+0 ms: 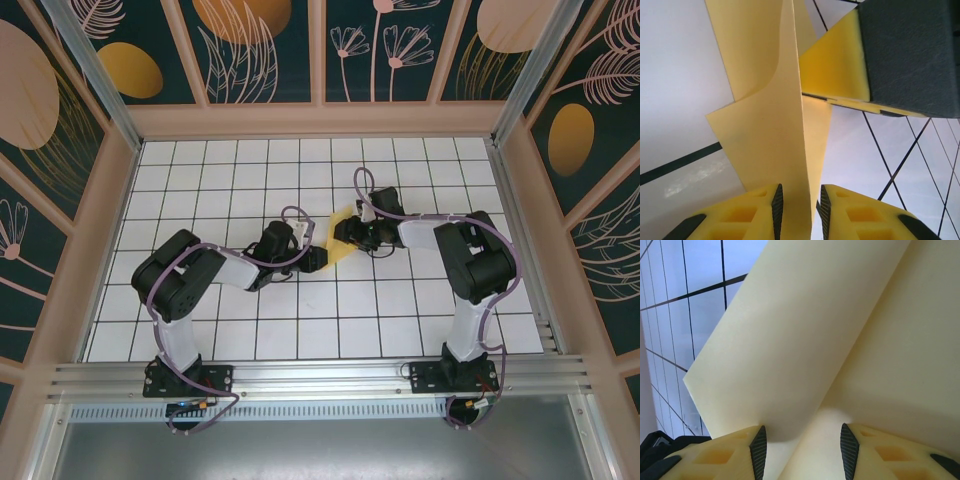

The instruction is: Fold a paper plane with a square sheet of paper (pick it up from the middle)

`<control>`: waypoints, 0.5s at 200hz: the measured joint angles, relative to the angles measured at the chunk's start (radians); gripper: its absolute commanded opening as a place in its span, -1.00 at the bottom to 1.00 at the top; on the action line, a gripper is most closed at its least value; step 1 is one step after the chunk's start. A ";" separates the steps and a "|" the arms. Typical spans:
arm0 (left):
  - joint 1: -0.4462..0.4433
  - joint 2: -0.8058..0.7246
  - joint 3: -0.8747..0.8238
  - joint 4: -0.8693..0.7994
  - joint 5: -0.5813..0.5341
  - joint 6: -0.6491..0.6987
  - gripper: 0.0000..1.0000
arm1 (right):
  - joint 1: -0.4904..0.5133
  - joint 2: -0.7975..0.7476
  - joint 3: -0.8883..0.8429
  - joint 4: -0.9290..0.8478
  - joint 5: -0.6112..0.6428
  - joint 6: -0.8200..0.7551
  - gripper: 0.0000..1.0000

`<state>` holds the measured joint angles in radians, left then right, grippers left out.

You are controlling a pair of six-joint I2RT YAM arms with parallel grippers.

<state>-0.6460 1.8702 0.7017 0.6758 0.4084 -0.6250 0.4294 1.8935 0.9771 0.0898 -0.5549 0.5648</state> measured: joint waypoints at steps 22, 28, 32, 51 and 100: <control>0.000 0.000 -0.002 0.028 -0.001 0.002 -0.47 | 0.000 0.000 0.000 0.000 0.003 0.008 -0.07; 0.000 0.000 -0.002 0.031 -0.001 0.003 -0.48 | 0.000 0.000 0.000 0.000 0.003 0.011 -0.07; 0.000 0.000 -0.002 0.031 -0.001 0.003 -0.50 | 0.000 0.000 0.000 0.000 0.003 0.011 -0.07; -0.004 0.000 -0.002 0.031 -0.004 0.004 -0.51 | 0.000 0.000 0.000 0.000 0.004 0.015 -0.07; -0.029 0.001 -0.002 0.031 -0.027 0.004 -0.58 | 0.000 0.000 0.001 0.001 0.002 0.018 -0.05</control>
<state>-0.6754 1.8709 0.6994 0.7063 0.3809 -0.6209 0.4297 1.8935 0.9783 0.0906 -0.5533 0.5831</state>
